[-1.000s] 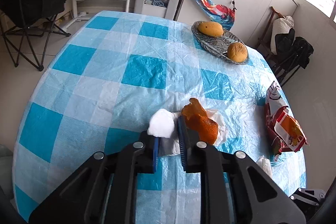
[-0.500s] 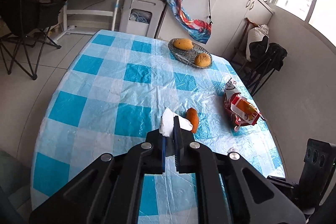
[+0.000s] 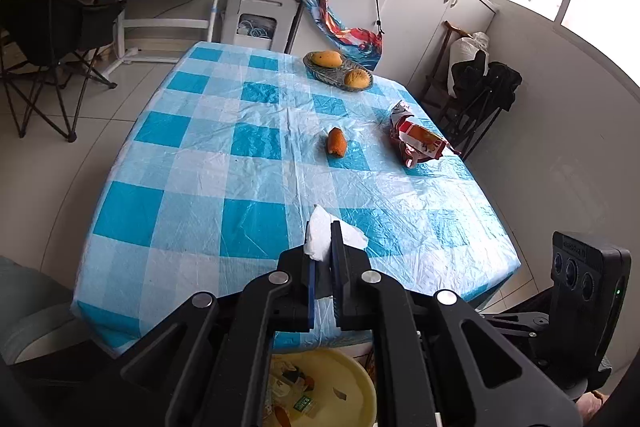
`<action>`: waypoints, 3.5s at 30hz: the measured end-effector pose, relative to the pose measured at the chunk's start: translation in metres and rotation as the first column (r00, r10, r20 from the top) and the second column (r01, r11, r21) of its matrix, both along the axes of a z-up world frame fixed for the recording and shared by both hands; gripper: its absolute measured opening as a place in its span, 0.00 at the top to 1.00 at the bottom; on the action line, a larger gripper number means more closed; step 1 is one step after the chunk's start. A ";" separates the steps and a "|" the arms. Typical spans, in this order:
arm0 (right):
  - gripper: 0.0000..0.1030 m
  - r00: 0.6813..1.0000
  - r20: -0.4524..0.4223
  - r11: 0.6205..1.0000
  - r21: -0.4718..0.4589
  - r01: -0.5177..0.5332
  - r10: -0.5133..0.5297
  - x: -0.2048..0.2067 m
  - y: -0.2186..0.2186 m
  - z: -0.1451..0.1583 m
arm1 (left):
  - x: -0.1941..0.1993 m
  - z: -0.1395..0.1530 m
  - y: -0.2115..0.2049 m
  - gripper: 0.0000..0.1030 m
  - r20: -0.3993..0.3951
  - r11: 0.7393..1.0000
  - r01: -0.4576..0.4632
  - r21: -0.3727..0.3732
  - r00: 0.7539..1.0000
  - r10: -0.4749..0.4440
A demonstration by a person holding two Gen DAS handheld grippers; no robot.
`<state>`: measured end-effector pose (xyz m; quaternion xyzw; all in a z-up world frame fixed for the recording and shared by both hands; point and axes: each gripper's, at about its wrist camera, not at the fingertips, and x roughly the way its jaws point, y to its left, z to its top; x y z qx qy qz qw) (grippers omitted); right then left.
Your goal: Collect trash
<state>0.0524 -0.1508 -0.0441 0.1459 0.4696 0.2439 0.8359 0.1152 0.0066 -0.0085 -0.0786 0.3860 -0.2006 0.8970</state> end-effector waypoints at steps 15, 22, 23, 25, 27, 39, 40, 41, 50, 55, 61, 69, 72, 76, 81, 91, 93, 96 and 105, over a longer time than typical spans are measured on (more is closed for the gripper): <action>0.68 0.991 -0.081 0.989 -0.095 -0.111 0.104 -0.044 0.032 -0.018 | -0.080 -0.009 0.019 0.93 -0.032 0.998 -0.016 0.062 0.999 0.018; 0.48 1.000 -0.025 0.989 -0.146 -0.004 0.000 -0.040 0.009 -0.001 | -0.101 -0.032 0.008 0.76 -0.148 0.993 0.039 0.113 0.989 -0.022; 0.45 1.000 -0.013 0.988 -0.156 0.015 -0.017 -0.033 0.004 0.004 | -0.103 -0.034 0.007 0.69 -0.155 0.992 0.041 0.121 0.988 -0.022; 0.41 0.999 0.013 0.983 -0.180 0.036 -0.034 -0.016 0.000 0.014 | -0.105 -0.033 0.008 0.45 -0.150 0.992 0.028 0.125 0.989 -0.009; 0.38 0.999 0.048 0.975 -0.219 0.031 -0.021 0.007 0.001 0.025 | -0.106 -0.031 0.011 0.38 -0.142 0.994 0.016 0.112 0.990 0.000; 0.22 0.938 0.068 0.826 -0.499 -0.262 0.339 0.143 0.080 0.006 | -0.097 -0.024 0.017 0.21 -0.110 0.994 -0.060 0.095 0.991 0.070; 0.22 0.926 0.063 0.802 -0.525 -0.286 0.372 0.148 0.086 0.000 | -0.097 -0.023 0.017 0.20 -0.103 0.994 -0.063 0.094 0.992 0.072; 0.18 0.915 0.060 0.787 -0.535 -0.308 0.399 0.155 0.089 -0.003 | -0.098 -0.023 0.018 0.20 -0.098 0.994 -0.065 0.093 0.992 0.074; 0.07 0.891 0.096 0.829 -0.423 -0.367 0.443 0.184 0.062 -0.012 | -0.093 -0.023 0.021 0.16 -0.105 0.995 -0.062 0.082 0.992 0.070; 0.07 0.892 0.105 0.834 -0.416 -0.361 0.439 0.180 0.061 -0.009 | -0.088 -0.022 0.021 0.16 -0.101 0.994 -0.075 0.084 0.991 0.084; 0.07 0.892 0.105 0.834 -0.417 -0.361 0.439 0.180 0.062 -0.009 | -0.090 -0.021 0.029 0.15 -0.096 0.992 -0.099 0.081 0.990 0.106; 0.07 0.892 0.105 0.834 -0.417 -0.361 0.439 0.180 0.063 -0.009 | -0.095 -0.025 0.021 0.13 -0.091 0.988 -0.072 0.136 0.992 0.085; 0.07 0.892 0.105 0.834 -0.417 -0.361 0.439 0.180 0.063 -0.009 | -0.097 -0.025 0.019 0.13 -0.089 0.988 -0.066 0.142 0.993 0.079; 0.07 0.892 0.105 0.834 -0.417 -0.361 0.439 0.181 0.062 -0.010 | -0.098 -0.026 0.019 0.12 -0.087 0.987 -0.065 0.144 0.993 0.078; 0.07 0.892 0.105 0.834 -0.417 -0.361 0.439 0.182 0.062 -0.010 | -0.103 -0.026 0.020 0.11 -0.086 0.988 -0.051 0.146 0.994 0.064; 0.07 0.892 0.105 0.834 -0.416 -0.362 0.439 0.181 0.062 -0.010 | -0.096 -0.024 0.031 0.10 -0.107 0.993 -0.066 0.093 0.991 0.076; 0.07 0.892 0.104 0.834 -0.416 -0.362 0.439 0.182 0.062 -0.010 | -0.095 -0.025 0.031 0.10 -0.113 0.994 -0.065 0.093 0.991 0.075; 0.07 0.892 0.104 0.834 -0.416 -0.362 0.439 0.181 0.063 -0.010 | -0.094 -0.025 0.032 0.10 -0.118 0.994 -0.065 0.085 0.990 0.075; 0.07 0.892 0.104 0.834 -0.416 -0.362 0.439 0.181 0.063 -0.010 | -0.094 -0.025 0.033 0.10 -0.116 0.994 -0.068 0.085 0.990 0.077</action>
